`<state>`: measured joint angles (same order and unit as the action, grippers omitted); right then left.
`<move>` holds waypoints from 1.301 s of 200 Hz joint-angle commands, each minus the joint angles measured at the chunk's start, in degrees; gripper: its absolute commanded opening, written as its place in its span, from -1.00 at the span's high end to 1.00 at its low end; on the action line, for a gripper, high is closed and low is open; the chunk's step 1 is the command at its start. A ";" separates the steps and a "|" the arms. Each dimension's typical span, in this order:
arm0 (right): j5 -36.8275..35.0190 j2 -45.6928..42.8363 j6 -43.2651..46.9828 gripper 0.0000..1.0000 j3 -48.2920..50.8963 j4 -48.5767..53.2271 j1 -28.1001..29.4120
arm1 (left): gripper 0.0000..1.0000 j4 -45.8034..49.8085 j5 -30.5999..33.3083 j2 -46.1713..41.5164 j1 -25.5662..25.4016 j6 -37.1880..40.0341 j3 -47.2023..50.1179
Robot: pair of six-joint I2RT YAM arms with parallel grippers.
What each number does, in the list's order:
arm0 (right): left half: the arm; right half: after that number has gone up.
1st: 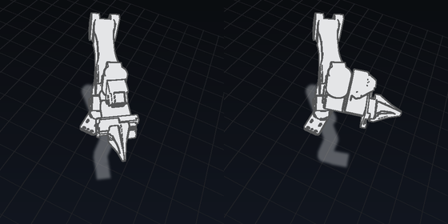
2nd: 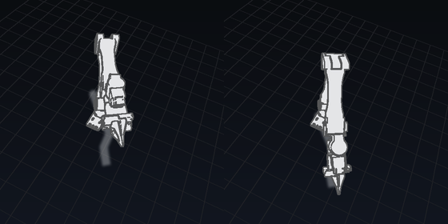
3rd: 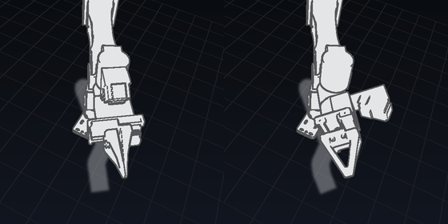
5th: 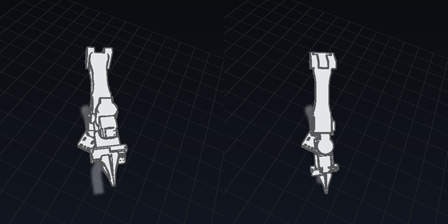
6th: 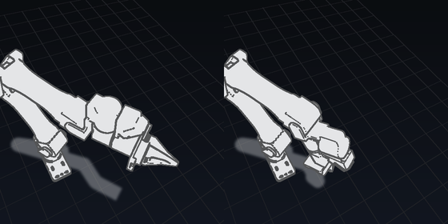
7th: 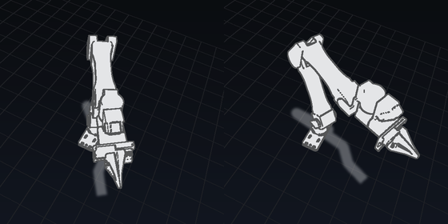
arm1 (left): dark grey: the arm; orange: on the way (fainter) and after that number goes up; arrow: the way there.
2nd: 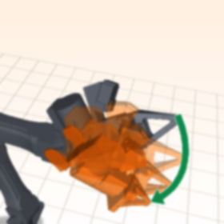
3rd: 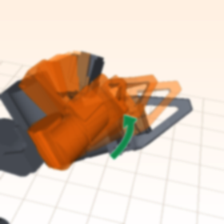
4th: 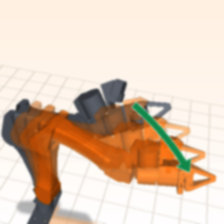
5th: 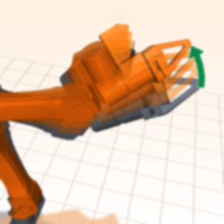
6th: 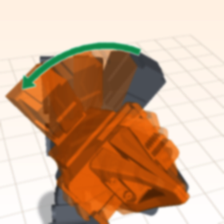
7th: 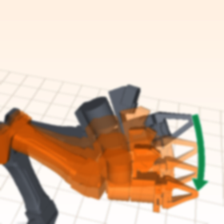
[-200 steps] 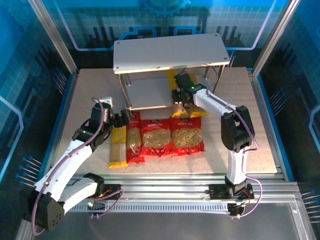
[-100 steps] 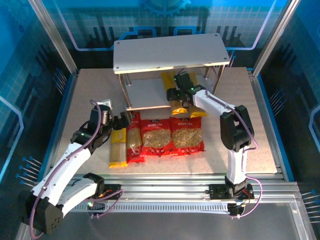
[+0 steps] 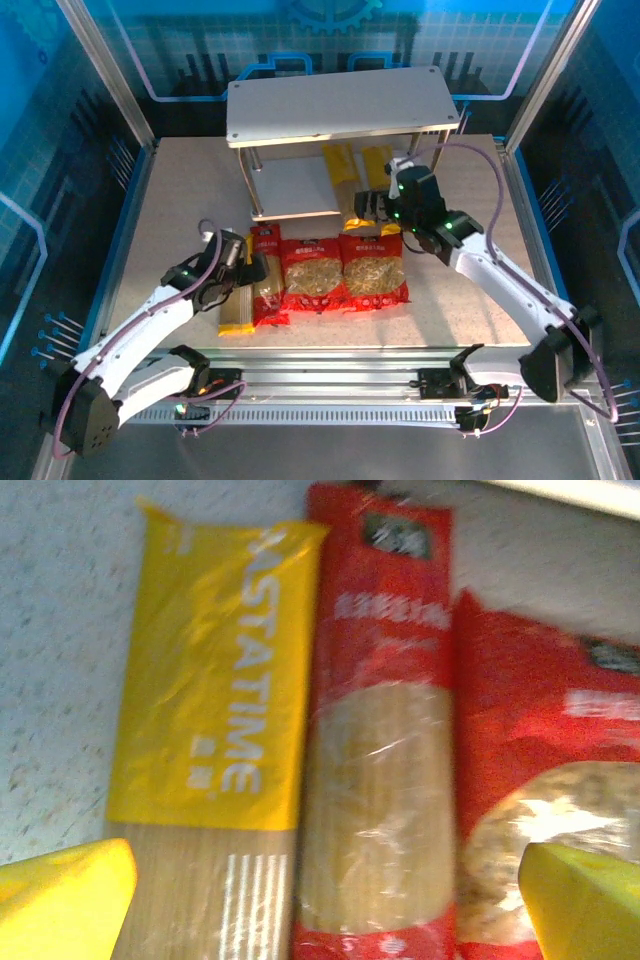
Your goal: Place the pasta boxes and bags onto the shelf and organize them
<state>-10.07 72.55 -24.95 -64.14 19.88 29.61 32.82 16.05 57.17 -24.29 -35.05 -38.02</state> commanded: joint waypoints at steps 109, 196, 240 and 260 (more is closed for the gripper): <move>-1.32 -13.95 -0.18 -0.80 9.86 5.07 -1.05 | -0.99 -2.74 3.37 6.89 -0.40 -10.54 8.49; -1.62 -16.39 0.02 -0.82 11.40 5.62 -2.80 | -0.98 -5.87 1.76 12.88 1.80 -9.40 8.28; -0.93 -16.38 -0.02 -0.83 11.91 5.56 -3.83 | -0.94 -4.23 0.80 13.93 4.39 -10.55 7.87; -0.77 -16.83 0.25 -0.83 12.28 5.49 -4.44 | -0.82 -4.18 0.36 14.34 5.36 -10.84 7.74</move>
<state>-11.14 56.84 -24.99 -52.49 25.02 26.28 27.31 16.62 70.37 -20.43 -45.12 -30.15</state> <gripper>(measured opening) 0.912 0.939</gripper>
